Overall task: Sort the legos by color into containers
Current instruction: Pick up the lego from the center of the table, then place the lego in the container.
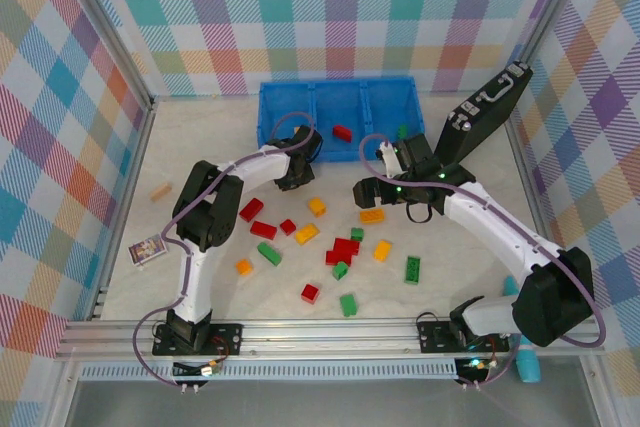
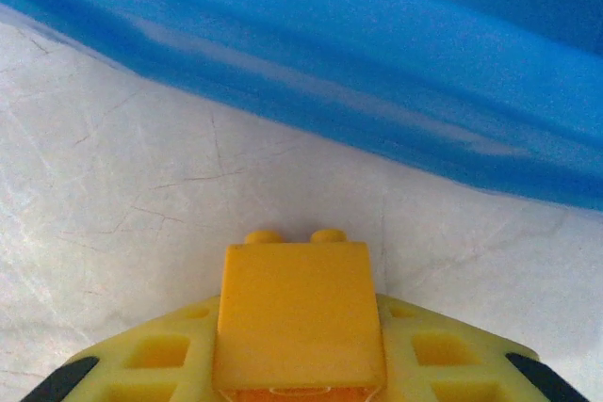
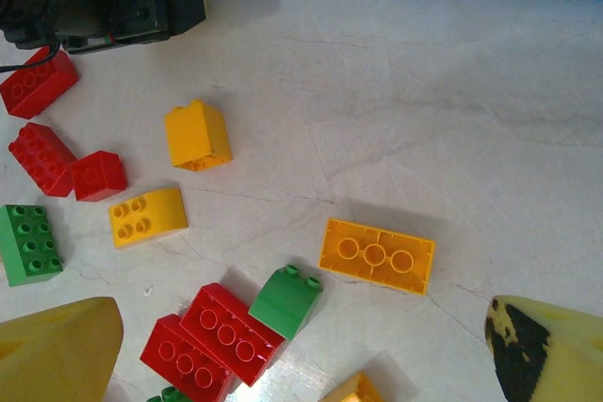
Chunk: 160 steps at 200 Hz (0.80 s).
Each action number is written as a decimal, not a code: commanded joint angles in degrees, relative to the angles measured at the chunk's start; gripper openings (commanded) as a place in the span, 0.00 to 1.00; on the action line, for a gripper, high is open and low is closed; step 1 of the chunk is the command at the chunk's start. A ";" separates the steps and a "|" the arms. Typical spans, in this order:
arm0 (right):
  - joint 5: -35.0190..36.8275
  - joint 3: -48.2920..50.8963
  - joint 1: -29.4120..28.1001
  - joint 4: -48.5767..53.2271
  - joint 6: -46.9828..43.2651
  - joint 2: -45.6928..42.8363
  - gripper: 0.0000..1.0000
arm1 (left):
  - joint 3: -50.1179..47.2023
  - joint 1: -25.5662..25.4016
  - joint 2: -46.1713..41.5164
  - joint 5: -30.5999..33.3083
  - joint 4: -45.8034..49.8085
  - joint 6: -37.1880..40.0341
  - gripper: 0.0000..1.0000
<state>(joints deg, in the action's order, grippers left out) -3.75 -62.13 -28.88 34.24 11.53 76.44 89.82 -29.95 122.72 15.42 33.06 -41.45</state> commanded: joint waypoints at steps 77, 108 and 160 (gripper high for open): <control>-0.05 -0.25 0.32 -0.41 -0.54 1.61 0.99 | 12.73 1.77 -8.40 5.31 2.57 16.69 0.25; 1.15 -0.24 0.35 0.03 -1.07 1.60 0.99 | 16.06 4.54 -5.12 6.50 -0.89 18.73 0.26; 5.32 3.15 0.50 5.05 1.62 -1.82 0.99 | 22.44 8.36 4.49 0.18 -6.11 18.82 0.26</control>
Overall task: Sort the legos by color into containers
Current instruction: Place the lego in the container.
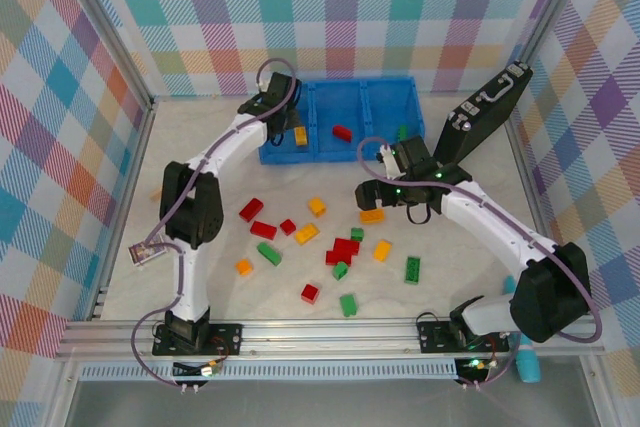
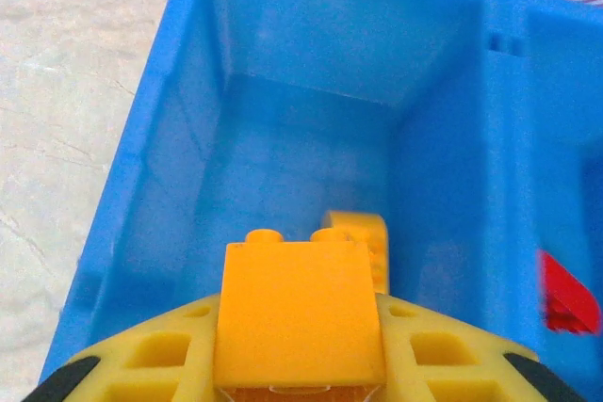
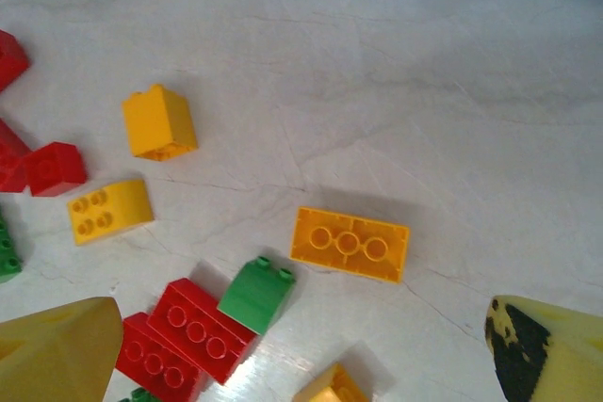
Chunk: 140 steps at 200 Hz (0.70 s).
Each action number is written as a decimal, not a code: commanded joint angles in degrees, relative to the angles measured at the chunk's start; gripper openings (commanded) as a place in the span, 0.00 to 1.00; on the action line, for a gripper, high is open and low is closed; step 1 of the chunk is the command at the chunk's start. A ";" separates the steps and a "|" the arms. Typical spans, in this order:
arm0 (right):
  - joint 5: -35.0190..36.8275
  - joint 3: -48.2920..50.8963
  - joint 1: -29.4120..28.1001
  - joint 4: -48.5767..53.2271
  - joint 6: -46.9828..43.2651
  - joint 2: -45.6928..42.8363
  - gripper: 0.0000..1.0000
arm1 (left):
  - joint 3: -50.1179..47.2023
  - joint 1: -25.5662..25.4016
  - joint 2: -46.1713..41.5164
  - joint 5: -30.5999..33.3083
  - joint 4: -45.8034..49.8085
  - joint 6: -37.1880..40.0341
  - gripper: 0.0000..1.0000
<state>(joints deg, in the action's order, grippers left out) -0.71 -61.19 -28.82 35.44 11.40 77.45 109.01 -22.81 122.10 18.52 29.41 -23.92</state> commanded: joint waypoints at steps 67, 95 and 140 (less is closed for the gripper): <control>-1.31 12.23 0.43 1.63 13.55 -9.56 0.99 | 13.97 1.71 14.59 -8.49 1.06 2.18 0.55; -0.37 13.20 0.43 1.94 13.20 -12.44 0.99 | 12.12 1.53 10.60 -8.86 -0.61 3.96 0.68; -0.48 11.56 0.43 2.50 9.61 -13.61 0.99 | 6.82 0.72 -0.79 -6.75 3.52 6.64 0.69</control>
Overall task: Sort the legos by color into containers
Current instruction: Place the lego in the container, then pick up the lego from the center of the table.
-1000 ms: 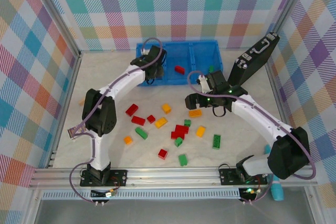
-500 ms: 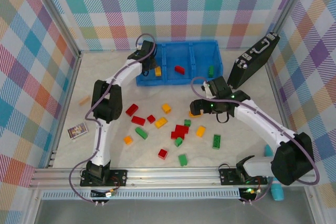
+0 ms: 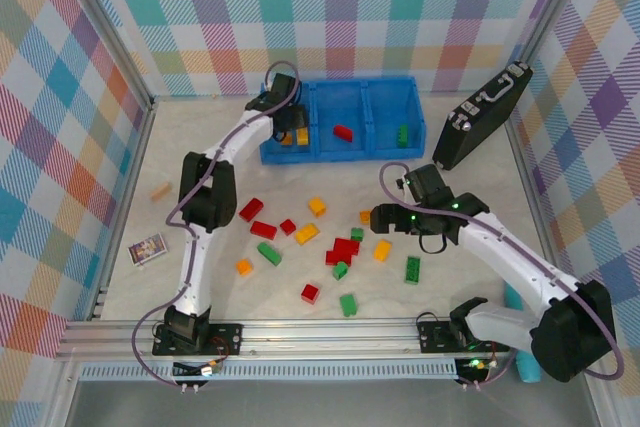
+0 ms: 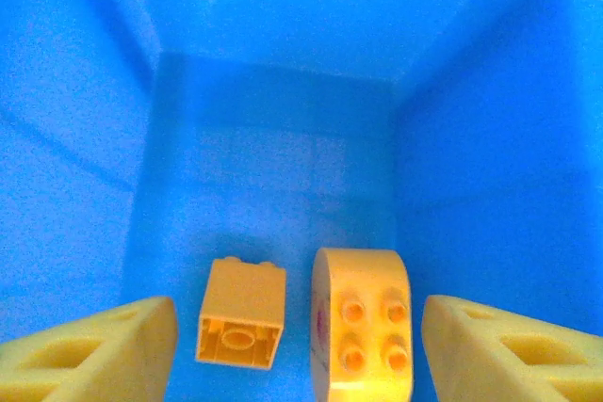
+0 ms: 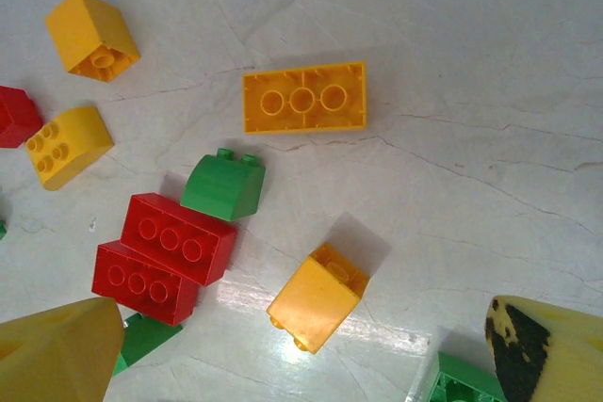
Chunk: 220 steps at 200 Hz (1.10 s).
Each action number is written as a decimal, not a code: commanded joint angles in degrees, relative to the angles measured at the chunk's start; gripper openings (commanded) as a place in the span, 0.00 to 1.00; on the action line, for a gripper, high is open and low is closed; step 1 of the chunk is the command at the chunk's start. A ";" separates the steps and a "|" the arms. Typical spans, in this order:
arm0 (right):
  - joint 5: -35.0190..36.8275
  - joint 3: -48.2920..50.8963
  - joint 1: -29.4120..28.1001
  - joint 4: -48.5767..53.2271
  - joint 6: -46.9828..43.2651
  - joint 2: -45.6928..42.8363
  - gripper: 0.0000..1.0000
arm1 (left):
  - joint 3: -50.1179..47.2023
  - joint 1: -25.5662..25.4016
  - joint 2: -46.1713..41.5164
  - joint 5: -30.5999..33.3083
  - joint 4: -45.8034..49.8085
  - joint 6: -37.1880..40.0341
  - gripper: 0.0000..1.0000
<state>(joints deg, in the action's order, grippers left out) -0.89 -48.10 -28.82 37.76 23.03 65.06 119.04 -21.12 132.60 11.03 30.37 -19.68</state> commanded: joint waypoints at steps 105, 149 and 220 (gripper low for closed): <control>-2.85 -5.64 1.09 -5.90 -8.30 -2.67 0.99 | -34.85 -19.46 -37.05 3.97 13.43 -16.93 0.66; -2.88 -6.59 1.31 -7.45 -8.71 -3.03 0.99 | -40.87 -21.86 -35.17 1.55 8.57 -27.12 0.68; -2.78 -5.71 1.31 -7.88 -8.63 -3.00 0.99 | -39.20 -21.99 -24.51 -3.79 1.98 -34.63 0.70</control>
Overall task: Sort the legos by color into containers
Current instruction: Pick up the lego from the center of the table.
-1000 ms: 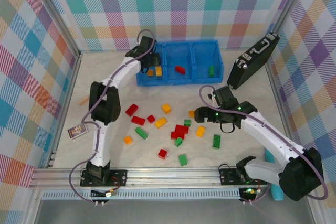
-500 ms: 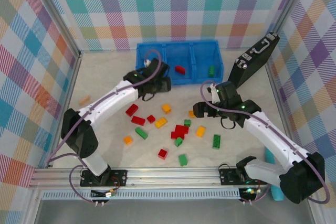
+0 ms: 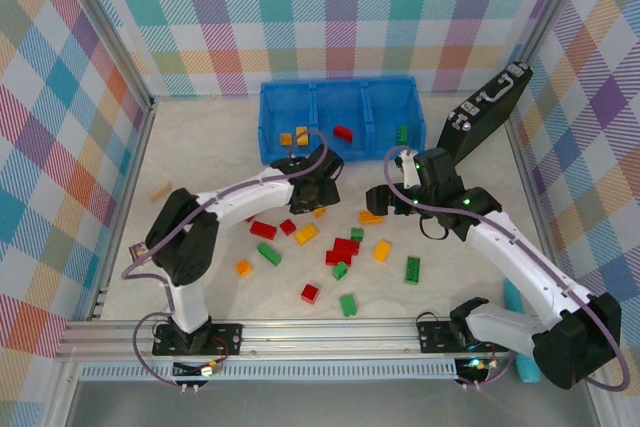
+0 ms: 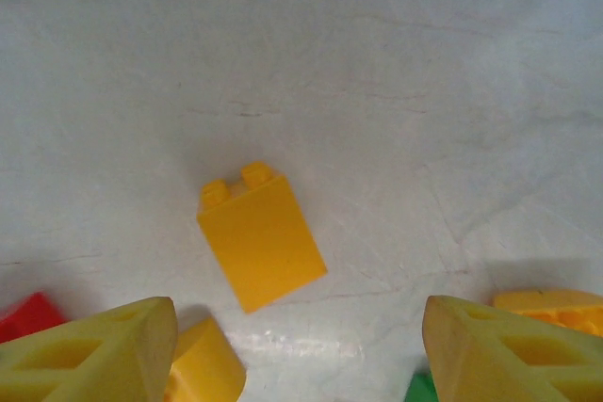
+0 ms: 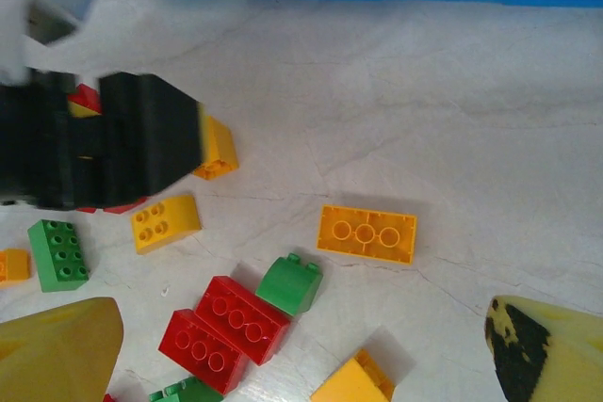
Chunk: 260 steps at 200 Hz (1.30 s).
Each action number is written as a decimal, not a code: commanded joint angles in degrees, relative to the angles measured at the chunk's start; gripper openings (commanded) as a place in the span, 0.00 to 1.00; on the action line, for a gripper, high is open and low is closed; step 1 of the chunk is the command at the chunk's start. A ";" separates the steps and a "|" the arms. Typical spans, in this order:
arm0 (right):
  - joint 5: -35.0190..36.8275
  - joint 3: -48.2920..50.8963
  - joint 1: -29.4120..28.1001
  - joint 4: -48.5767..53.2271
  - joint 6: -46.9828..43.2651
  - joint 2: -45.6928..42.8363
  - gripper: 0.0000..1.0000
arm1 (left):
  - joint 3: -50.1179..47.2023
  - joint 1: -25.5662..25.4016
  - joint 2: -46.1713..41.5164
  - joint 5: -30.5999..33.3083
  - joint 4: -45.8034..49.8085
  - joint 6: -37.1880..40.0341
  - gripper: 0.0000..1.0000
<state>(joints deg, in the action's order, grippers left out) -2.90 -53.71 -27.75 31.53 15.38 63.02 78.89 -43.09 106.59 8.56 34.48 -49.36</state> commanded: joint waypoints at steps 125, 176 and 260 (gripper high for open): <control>-3.11 0.43 0.76 -3.05 -0.46 2.51 0.99 | 2.64 0.06 9.00 1.97 -0.75 -6.02 0.65; -4.48 0.25 1.36 -3.40 -0.31 4.16 0.99 | 3.84 1.09 11.03 2.60 -0.64 -4.36 0.57; -6.16 0.10 2.61 -4.02 0.05 6.76 0.99 | 5.23 2.55 11.10 3.32 2.06 0.21 0.24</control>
<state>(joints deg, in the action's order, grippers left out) -7.40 -53.69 -25.71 29.10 15.42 69.28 82.46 -42.37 116.95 10.83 34.98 -51.37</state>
